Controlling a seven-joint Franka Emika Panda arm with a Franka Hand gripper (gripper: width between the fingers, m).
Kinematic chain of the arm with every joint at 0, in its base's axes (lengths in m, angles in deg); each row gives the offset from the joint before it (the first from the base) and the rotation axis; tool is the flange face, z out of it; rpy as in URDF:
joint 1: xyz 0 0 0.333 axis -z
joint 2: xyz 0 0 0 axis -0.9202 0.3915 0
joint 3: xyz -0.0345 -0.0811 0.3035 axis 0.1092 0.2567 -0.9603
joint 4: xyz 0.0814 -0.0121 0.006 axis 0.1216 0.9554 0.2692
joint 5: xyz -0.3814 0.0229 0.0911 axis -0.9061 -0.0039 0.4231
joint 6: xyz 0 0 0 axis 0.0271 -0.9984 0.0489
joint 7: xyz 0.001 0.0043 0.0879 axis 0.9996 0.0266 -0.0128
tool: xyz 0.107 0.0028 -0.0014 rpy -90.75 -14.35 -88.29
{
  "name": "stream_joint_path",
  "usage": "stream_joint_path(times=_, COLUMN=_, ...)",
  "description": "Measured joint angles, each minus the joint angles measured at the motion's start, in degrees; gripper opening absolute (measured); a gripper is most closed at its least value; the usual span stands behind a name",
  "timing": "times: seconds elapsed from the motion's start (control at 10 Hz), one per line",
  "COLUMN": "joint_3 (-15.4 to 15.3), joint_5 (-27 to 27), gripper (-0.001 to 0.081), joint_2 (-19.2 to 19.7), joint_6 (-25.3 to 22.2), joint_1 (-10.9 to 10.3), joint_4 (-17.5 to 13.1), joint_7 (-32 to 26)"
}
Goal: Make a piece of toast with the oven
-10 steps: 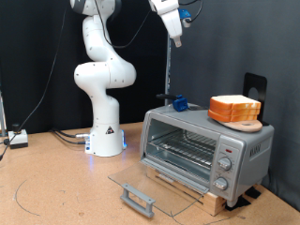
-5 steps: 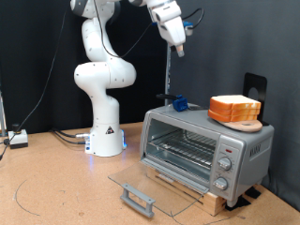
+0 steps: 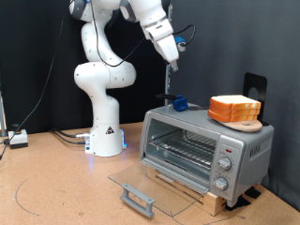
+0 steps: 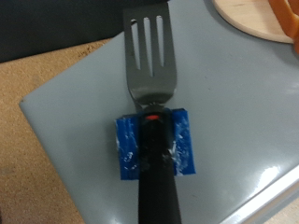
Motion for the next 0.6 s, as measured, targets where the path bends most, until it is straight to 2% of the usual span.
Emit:
stream_joint_path(times=0.2, joint_3=-0.32, joint_5=0.89, gripper=0.0809, joint_2=-2.43, joint_6=0.57, joint_1=-0.01, joint_4=1.90, joint_7=-0.03)
stream_joint_path(times=0.4, joint_3=-0.53, joint_5=0.77, gripper=0.0809, joint_2=-2.11, joint_6=0.57, joint_1=0.00, joint_4=2.22, joint_7=-0.36)
stream_joint_path(times=0.6, joint_3=-2.07, joint_5=-0.09, gripper=0.0809, joint_2=-1.40, joint_6=2.47, joint_1=0.00, joint_4=4.62, joint_7=-2.85)
